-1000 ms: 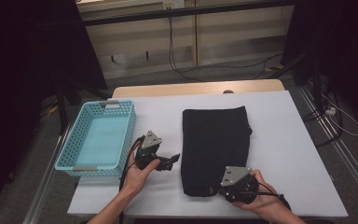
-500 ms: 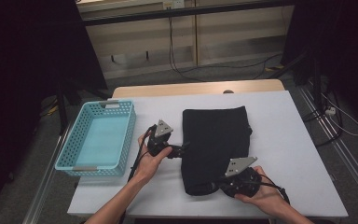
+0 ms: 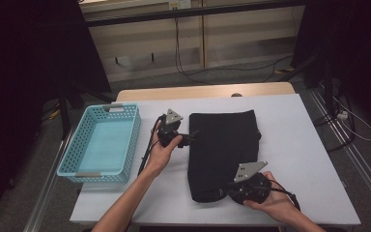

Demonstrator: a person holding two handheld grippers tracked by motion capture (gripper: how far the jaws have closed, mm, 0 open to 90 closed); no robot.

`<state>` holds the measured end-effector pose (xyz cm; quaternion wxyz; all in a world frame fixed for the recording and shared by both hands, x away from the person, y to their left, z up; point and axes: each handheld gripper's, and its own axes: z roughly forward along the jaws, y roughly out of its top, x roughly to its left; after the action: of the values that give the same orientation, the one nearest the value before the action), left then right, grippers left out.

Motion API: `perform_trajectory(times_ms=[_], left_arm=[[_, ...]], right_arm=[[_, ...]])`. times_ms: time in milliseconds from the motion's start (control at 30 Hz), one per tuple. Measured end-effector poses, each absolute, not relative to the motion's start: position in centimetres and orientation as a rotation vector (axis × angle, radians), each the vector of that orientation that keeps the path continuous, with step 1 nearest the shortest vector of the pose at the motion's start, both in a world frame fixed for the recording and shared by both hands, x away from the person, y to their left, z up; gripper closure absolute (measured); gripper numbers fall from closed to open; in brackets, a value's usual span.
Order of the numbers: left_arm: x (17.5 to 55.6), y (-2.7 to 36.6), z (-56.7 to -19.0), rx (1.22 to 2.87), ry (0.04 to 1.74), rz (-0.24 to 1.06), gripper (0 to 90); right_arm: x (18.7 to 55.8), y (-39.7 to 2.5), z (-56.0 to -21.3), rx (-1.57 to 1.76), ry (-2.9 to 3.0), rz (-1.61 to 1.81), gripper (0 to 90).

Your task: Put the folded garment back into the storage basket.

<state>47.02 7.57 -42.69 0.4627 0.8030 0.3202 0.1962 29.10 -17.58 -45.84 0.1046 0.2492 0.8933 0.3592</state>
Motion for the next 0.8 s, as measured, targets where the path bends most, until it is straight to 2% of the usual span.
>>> perform_trajectory(times_ms=[333, 533, 800], left_arm=[[50.5, 7.2, -42.9, 1.954, 0.859, 0.482, 4.8], [52.1, 6.5, -43.3, 1.988, 0.888, 0.495, 6.3], [54.1, 5.5, -44.4, 2.006, 0.946, 0.441, 19.1]], right_arm=[[29.1, -17.6, -45.9, 0.730, 2.630, 1.069, 73.9], [29.0, -17.7, -45.9, 0.731, 2.627, 1.069, 73.8], [29.0, -17.7, -45.9, 0.722, 2.627, 1.067, 73.7]])
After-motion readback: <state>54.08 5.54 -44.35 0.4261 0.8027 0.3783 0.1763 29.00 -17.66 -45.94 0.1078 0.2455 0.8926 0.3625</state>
